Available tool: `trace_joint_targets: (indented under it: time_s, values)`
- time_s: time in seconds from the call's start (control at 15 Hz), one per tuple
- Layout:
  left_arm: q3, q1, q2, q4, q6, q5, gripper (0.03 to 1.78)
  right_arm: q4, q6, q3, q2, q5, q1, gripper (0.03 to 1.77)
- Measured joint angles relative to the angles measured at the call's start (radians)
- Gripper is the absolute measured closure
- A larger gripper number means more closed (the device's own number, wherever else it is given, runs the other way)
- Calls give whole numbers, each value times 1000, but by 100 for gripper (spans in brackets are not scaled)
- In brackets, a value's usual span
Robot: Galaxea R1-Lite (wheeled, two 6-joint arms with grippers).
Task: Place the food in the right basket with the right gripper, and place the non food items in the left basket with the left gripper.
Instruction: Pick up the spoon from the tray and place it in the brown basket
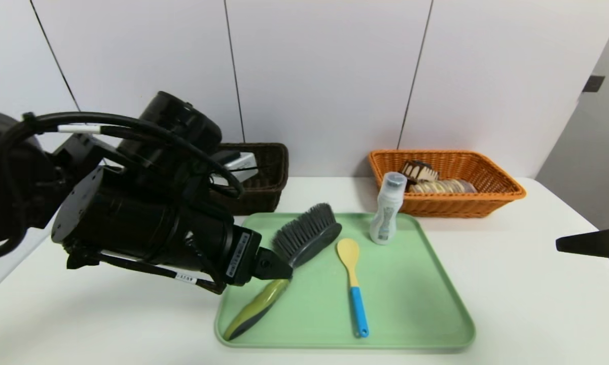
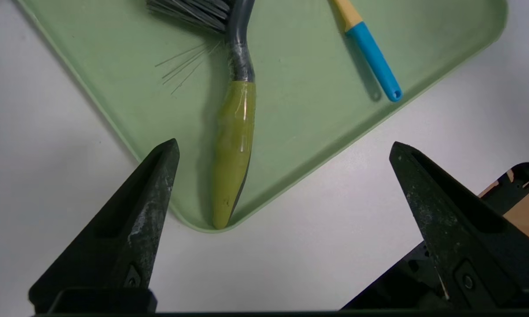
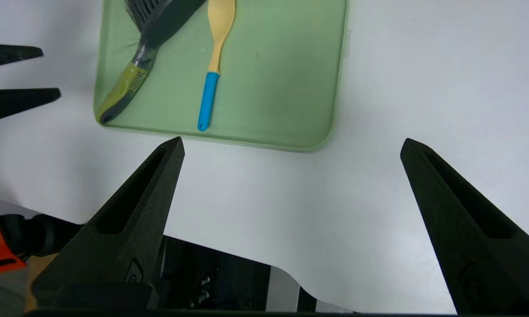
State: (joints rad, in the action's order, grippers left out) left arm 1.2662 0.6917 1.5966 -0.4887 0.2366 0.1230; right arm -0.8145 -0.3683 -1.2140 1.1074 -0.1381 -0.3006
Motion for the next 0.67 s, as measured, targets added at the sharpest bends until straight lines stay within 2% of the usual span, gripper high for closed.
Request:
trace_joint_targets:
  time_s: [0.2,0.53,0.67]
  values:
    - [91,21,72,-162,-32,0,12,10,-9,48,-63,0,0,10]
    - [127,40,150,-227,-40,-10,12,35,-10,159,-144,-3,-1,10]
    - [149,47,175,-227,-40,-61,12,115,-10,232,-167,-2,-1,10]
